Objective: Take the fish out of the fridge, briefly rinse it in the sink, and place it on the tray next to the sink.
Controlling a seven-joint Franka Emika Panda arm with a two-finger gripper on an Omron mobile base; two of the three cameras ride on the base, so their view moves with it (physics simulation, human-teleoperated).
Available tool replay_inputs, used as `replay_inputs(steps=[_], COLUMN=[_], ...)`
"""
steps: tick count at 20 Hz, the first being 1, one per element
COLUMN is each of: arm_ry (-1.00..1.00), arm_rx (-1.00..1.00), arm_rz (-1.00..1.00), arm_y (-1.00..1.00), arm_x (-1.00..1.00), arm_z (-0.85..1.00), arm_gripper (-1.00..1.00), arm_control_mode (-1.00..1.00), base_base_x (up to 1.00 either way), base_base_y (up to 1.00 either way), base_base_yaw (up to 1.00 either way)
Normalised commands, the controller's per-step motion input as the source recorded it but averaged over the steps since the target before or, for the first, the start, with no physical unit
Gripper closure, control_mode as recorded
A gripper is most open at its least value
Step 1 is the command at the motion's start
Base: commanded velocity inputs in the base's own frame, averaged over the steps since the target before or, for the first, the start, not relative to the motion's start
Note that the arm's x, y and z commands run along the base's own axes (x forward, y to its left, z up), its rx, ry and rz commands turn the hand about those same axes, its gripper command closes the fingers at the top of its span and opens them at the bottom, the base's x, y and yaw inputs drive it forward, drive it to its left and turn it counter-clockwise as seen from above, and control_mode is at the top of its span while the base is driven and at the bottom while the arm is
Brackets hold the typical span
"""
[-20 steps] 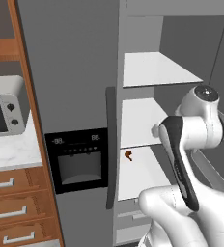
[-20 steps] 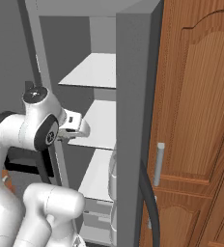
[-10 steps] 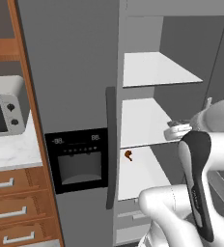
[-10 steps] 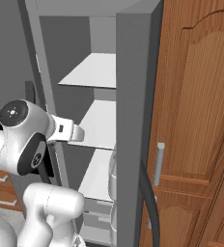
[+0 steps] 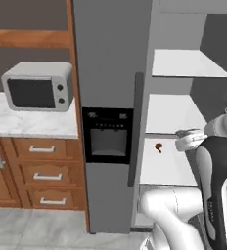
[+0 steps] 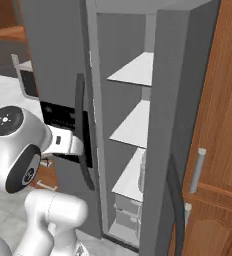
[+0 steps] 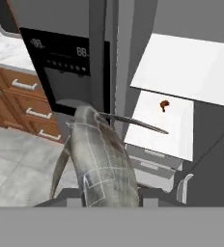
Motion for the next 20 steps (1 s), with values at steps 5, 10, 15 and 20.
replay_inputs(steps=[5, 10, 15, 20], arm_ry=[0.00, 0.00, 0.00, 0.00], arm_rx=[0.00, 0.00, 0.00, 0.00], arm_rz=[0.00, 0.00, 0.00, 0.00], arm_y=[0.00, 0.00, 0.00, 0.00], arm_x=[0.00, 0.00, 0.00, 0.00], arm_z=[0.00, 0.00, 0.00, 0.00], arm_gripper=[1.00, 1.00, 1.00, 1.00], arm_control_mode=[1.00, 1.00, 1.00, 1.00], base_base_x=[-0.03, 0.00, 0.00, 0.00], base_base_y=[0.43, 0.41, 0.36, 0.12], base_base_yaw=[0.89, 0.91, 0.93, 0.98])
